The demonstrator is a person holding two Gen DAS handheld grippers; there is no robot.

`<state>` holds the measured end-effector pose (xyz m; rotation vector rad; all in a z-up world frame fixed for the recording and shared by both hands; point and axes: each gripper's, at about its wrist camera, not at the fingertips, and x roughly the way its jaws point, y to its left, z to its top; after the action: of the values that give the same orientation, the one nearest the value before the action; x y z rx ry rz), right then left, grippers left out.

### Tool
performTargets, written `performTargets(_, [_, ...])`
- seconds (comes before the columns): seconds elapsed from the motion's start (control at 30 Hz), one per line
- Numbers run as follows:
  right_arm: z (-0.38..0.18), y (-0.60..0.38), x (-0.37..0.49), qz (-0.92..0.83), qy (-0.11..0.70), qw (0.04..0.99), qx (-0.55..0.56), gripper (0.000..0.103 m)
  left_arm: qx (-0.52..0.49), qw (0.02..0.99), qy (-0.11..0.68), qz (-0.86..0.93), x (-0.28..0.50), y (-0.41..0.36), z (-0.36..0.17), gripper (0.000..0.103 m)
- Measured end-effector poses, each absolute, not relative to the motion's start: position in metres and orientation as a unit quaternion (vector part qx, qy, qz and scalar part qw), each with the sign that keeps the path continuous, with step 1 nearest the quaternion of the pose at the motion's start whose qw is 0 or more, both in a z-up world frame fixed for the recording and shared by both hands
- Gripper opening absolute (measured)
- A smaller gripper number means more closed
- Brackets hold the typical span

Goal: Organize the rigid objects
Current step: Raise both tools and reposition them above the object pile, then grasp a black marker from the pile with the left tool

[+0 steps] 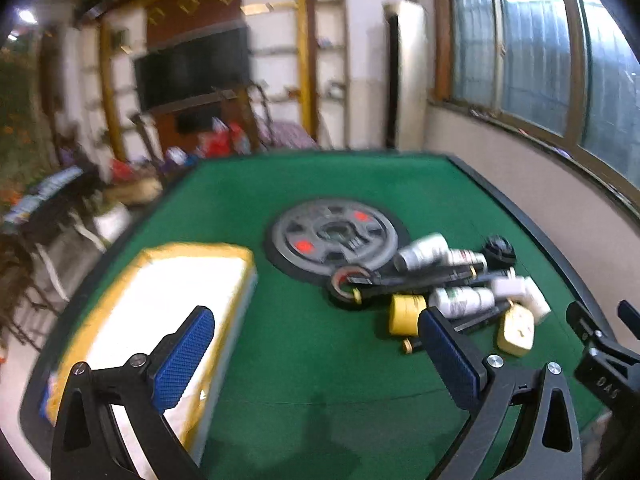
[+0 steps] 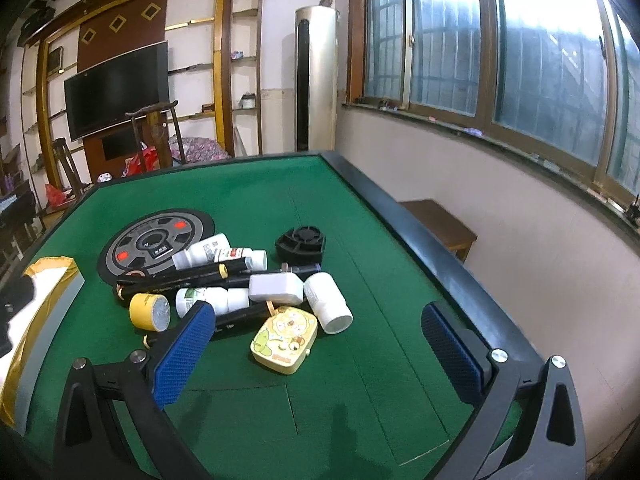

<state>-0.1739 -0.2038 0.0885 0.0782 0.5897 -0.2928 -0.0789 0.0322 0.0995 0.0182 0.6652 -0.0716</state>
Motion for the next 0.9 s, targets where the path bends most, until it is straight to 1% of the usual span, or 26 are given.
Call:
performTargets(0.03, [0.086, -0.208, -0.173, -0.141, 0.295, 0.944, 0.046, 0.103, 0.005, 0.936, 0.346, -0.056, -0.068, 0.037, 0.093, 0.102])
performTargets(0.1, [0.081, -0.215, -0.172, -0.138, 0.303, 0.942, 0.053, 0.103, 0.005, 0.929, 0.362, -0.077, -0.058, 0.039, 0.083, 0.102])
performTargets(0.23, [0.069, -0.225, -0.168, -0.130, 0.315, 0.938, 0.066, 0.103, 0.061, 0.915, 0.377, -0.128, -0.051, 0.016, 0.064, 0.102])
performTargets(0.3, [0.062, -0.229, -0.165, -0.124, 0.323, 0.935, 0.074, 0.103, 0.095, 0.904, 0.379, -0.174, -0.054, -0.010, 0.059, 0.093])
performTargets(0.33, [0.060, -0.231, -0.164, -0.123, 0.324, 0.935, 0.077, 0.103, 0.117, 0.896, 0.379, -0.198, -0.057, -0.026, 0.056, 0.084])
performTargets(0.37, [0.058, -0.233, -0.163, -0.121, 0.326, 0.934, 0.081, 0.103, 0.140, 0.886, 0.383, -0.219, -0.058, -0.044, 0.052, 0.079])
performTargets(0.4, [0.057, -0.236, -0.163, -0.120, 0.326, 0.934, 0.086, 0.103, 0.154, 0.877, 0.386, -0.239, -0.058, -0.059, 0.048, 0.077])
performTargets(0.47, [0.055, -0.242, -0.163, -0.122, 0.327, 0.933, 0.091, 0.103, 0.174, 0.865, 0.387, -0.267, -0.056, -0.083, 0.043, 0.068])
performTargets(0.73, [0.047, -0.275, -0.171, -0.140, 0.327, 0.926, 0.124, 0.103, 0.231, 0.846, 0.401, -0.265, -0.019, -0.126, 0.024, 0.067])
performTargets(0.77, [0.046, -0.278, -0.171, -0.138, 0.329, 0.925, 0.131, 0.103, 0.238, 0.840, 0.409, -0.266, -0.019, -0.128, 0.021, 0.060])
performTargets(0.8, [0.045, -0.280, -0.171, -0.135, 0.330, 0.924, 0.138, 0.103, 0.231, 0.832, 0.422, -0.276, -0.020, -0.128, 0.017, 0.047])
performTargets(0.83, [0.045, -0.282, -0.170, -0.134, 0.330, 0.923, 0.143, 0.103, 0.212, 0.826, 0.432, -0.292, -0.024, -0.124, 0.018, 0.030])
performTargets(0.87, [0.045, -0.282, -0.170, -0.132, 0.329, 0.924, 0.146, 0.103, 0.191, 0.817, 0.446, -0.311, -0.029, -0.119, 0.018, 0.024])
performTargets(0.9, [0.044, -0.283, -0.170, -0.131, 0.328, 0.924, 0.148, 0.103, 0.183, 0.814, 0.451, -0.317, -0.031, -0.118, 0.018, 0.021])
